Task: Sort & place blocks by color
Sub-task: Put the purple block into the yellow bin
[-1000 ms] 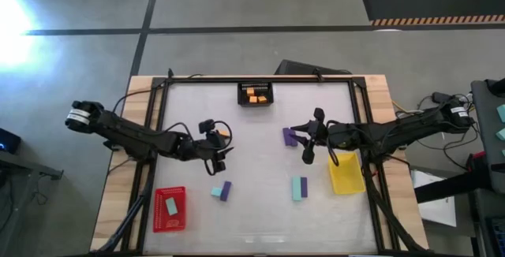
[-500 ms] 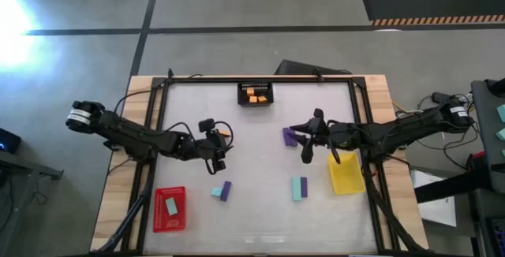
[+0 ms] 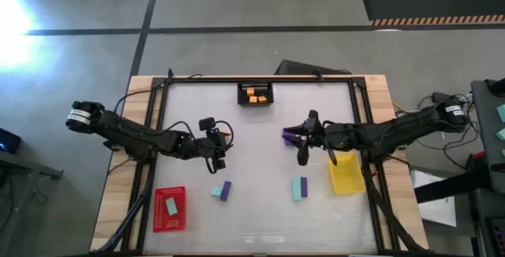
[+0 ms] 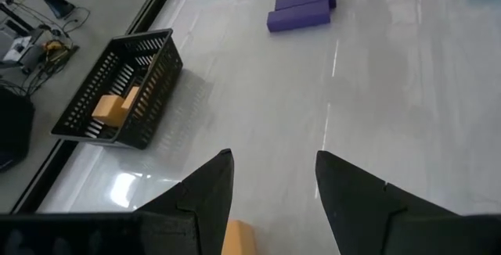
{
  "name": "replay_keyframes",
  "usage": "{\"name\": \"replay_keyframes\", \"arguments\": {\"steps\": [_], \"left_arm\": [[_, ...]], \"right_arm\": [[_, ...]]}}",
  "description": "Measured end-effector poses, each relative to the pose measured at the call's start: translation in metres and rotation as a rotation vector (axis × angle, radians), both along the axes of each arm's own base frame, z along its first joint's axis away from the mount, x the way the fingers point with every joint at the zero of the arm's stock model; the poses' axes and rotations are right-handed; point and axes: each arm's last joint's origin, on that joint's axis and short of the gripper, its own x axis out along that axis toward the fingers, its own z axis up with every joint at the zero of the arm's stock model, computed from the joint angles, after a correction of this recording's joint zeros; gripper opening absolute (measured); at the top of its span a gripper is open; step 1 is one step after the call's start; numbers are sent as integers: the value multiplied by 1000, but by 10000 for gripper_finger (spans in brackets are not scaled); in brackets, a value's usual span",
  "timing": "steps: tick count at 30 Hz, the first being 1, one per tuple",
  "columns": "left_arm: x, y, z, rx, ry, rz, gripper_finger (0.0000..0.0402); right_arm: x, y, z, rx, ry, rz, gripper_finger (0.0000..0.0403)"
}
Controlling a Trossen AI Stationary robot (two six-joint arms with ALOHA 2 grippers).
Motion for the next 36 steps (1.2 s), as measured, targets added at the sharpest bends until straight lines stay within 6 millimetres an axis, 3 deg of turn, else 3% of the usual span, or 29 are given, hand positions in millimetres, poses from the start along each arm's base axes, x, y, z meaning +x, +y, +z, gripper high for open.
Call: {"name": "replay_keyframes", "arguments": {"steps": [7,14,19,28,36], "left_arm": [[0,0,0,-3,-3,2,167],[0,0,0,-7,-6,4,167],[0,0,0,-8,-7,4,167],[0,0,0,-9,-9,4,167],[0,0,0,-9,-8,4,167]], "right_arm": [[30,2,1,-10,139,-16,107],[50,-9,-6,50,377,-137,106],[57,-21,-20,123,548,-251,89],[67,-38,-47,193,756,-393,17],[70,-51,-65,261,812,-420,9]]}}
